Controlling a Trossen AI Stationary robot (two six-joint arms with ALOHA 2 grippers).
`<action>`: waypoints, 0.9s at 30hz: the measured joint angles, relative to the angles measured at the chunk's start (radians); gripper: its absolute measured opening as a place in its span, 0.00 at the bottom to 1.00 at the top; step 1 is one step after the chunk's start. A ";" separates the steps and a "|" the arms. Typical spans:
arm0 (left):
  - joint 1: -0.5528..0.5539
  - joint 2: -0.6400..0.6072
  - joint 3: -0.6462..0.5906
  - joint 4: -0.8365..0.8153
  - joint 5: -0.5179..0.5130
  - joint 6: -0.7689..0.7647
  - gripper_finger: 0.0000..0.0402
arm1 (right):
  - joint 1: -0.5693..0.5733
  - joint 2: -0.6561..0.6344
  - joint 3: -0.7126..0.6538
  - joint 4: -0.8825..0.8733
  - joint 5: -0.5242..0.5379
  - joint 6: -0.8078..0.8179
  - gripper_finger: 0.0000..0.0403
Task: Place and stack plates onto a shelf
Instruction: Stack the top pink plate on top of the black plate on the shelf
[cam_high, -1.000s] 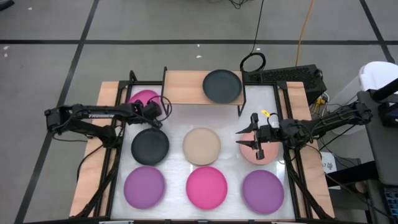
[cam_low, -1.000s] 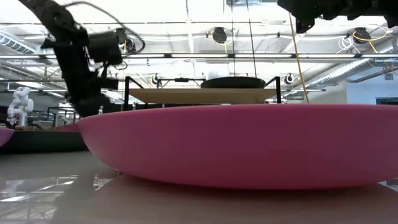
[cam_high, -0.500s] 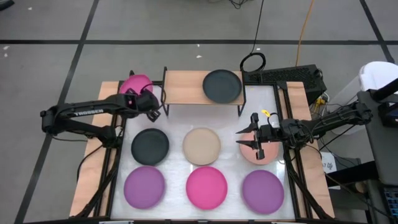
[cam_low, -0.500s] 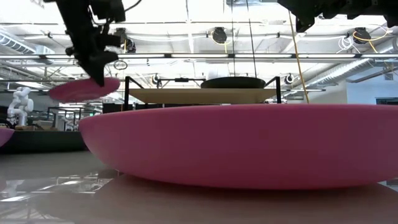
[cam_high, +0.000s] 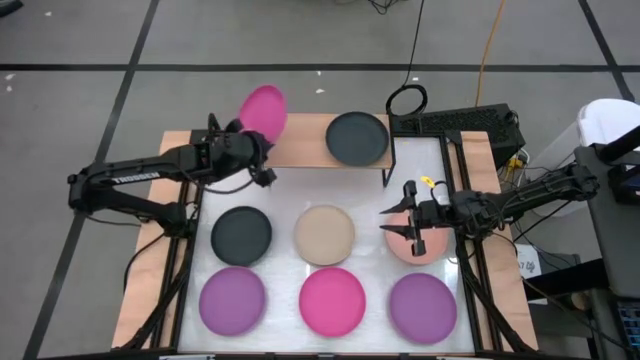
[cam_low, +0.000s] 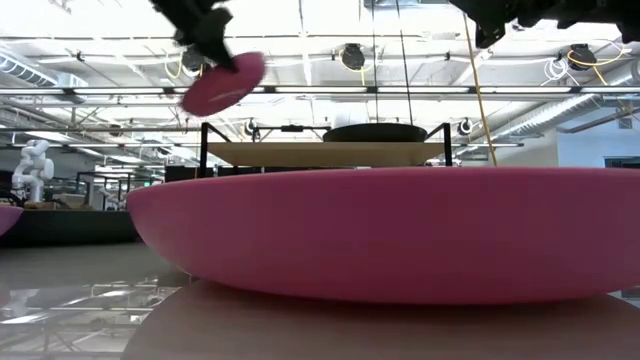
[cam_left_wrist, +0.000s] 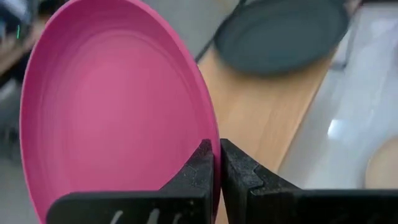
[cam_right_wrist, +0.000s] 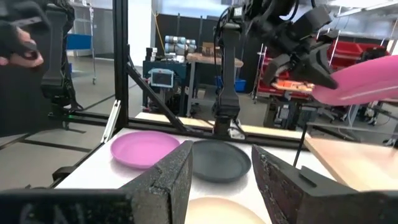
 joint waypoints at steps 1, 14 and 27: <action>-0.004 0.014 0.000 0.043 0.013 0.042 0.03 | 0.000 0.000 0.000 0.007 0.000 -0.001 0.36; -0.011 0.399 0.282 0.056 0.074 0.263 0.03 | 0.001 -0.039 0.000 0.035 0.000 -0.008 0.36; -0.010 0.613 0.497 0.090 0.187 0.512 0.03 | 0.026 -0.173 0.001 -0.059 -0.002 -0.002 0.36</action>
